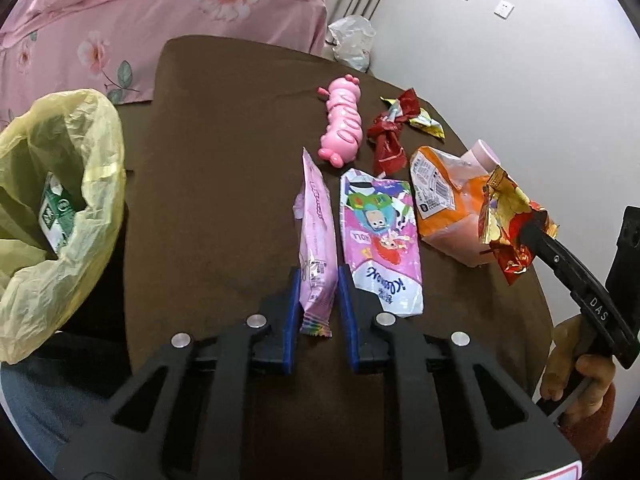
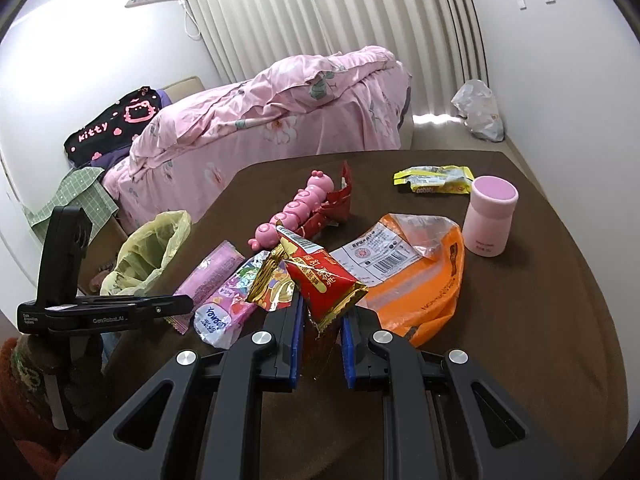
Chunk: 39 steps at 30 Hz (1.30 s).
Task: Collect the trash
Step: 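Carry both items to the yellow bag and open both tools to drop them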
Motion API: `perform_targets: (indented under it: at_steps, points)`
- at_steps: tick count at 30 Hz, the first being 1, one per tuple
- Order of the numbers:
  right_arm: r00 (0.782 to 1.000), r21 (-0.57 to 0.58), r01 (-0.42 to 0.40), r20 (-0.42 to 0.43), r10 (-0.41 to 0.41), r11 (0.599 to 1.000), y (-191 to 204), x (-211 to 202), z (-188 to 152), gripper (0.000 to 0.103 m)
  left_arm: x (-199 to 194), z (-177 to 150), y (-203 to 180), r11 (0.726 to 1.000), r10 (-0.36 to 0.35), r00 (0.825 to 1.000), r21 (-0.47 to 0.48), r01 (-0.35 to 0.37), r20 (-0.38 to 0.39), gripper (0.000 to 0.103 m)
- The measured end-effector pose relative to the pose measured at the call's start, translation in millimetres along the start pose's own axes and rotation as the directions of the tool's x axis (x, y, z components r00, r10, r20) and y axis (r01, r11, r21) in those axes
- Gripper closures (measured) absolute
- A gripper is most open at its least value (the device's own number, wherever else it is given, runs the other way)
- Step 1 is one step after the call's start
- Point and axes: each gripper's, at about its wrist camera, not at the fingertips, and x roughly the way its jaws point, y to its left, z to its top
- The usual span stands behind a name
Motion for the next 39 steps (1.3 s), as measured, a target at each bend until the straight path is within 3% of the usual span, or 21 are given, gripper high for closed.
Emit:
perform_targets:
  at_steps: [6,11,16,22,28,34,39]
  points:
    - [1.000,-0.048,-0.009,0.014,0.010,0.999,18.7,-0.9,8.9,0.087,-30.5,-0.8,-2.4,0.999,0.026,0.995,0.028,-0.028,0.098,0.091]
    - [0.998,-0.120,-0.033,0.044,0.039,0.992,50.1,-3.4,27.6,0.087,-69.9,4.5,9.5,0.998,0.058,0.978,0.017,-0.062,0.201,0.091]
    - [0.993,-0.235,-0.077,0.065,0.095,0.969,103.4,4.2,54.6,0.087,-116.9,7.3,44.6,0.990,0.142,0.938,-0.058,-0.131,0.316,0.091]
    - [0.984,-0.345,-0.147,0.040,0.171,0.927,165.7,24.4,72.5,0.087,-147.6,-0.5,93.2,0.971,0.212,0.902,-0.187,-0.150,0.377,0.091]
    - [0.971,-0.391,-0.230,-0.029,0.238,0.891,205.0,61.4,82.4,0.087,-168.9,-15.2,128.7,0.934,0.318,0.854,-0.292,-0.207,0.412,0.091]
    - [0.952,-0.411,-0.305,-0.121,0.281,0.859,236.7,114.0,82.4,0.087,-168.5,-19.9,149.8,0.906,0.374,0.836,-0.350,-0.238,0.402,0.091]
    - [0.930,-0.400,-0.365,-0.185,0.316,0.841,250.6,147.2,77.2,0.087,-144.2,-19.6,162.4,0.902,0.370,0.858,-0.359,-0.239,0.356,0.091]
